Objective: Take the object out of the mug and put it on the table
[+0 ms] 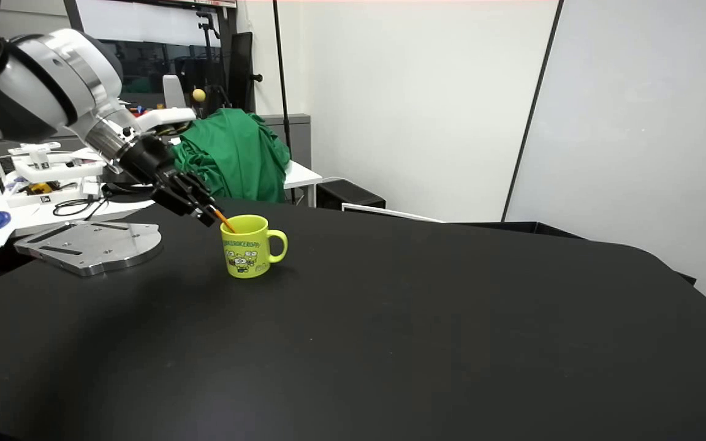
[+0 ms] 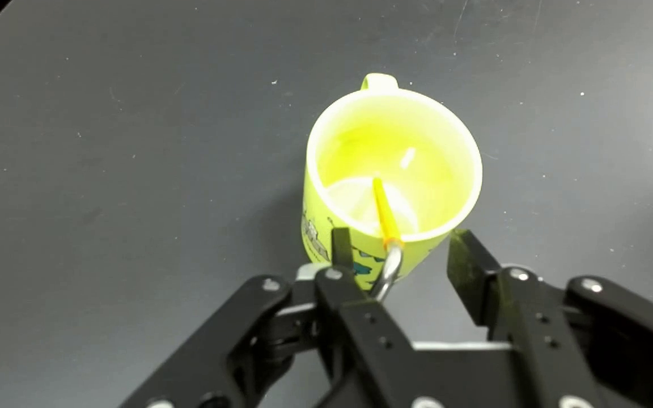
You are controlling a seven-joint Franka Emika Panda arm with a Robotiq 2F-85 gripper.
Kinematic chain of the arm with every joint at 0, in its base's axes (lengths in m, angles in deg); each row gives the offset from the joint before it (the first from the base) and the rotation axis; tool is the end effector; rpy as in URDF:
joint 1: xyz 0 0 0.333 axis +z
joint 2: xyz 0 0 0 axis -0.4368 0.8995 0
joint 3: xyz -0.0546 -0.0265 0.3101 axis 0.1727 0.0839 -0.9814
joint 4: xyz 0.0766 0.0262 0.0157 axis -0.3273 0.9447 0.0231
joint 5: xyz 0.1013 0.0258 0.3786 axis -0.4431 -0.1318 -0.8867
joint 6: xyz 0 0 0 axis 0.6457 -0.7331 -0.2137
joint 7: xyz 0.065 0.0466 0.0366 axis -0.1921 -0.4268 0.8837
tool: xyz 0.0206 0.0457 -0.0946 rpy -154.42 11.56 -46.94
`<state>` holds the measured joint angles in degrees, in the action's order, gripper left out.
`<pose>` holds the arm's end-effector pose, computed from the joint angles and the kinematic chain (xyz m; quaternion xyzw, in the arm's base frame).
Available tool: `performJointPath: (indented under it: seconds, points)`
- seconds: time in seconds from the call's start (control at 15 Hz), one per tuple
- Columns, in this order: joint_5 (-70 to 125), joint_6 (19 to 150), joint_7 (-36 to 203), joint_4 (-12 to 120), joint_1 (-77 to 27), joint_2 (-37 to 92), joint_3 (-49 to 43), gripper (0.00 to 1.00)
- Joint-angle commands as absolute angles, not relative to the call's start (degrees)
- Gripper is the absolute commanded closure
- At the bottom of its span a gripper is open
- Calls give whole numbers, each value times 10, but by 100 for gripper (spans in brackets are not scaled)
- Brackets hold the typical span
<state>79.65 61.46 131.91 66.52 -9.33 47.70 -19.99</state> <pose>0.5532 0.2458 0.1700 0.5514 0.7450 -0.2495 0.2805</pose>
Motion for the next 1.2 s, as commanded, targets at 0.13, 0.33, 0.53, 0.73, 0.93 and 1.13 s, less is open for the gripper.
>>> performJointPath:
  seconds: [0.13,0.33,0.53,0.73,0.93,1.13]
  points:
    - [797,601,1305,647,-88,491,-200,95]
    - [796,601,1307,644,-88,495,-200,100]
    - [793,600,1310,645,-90,491,-201,98]
    - [787,604,1320,648,-95,482,-205,98]
    - [770,619,1356,648,-109,473,-213,98]
    - [743,625,1404,638,-120,465,-218,98]
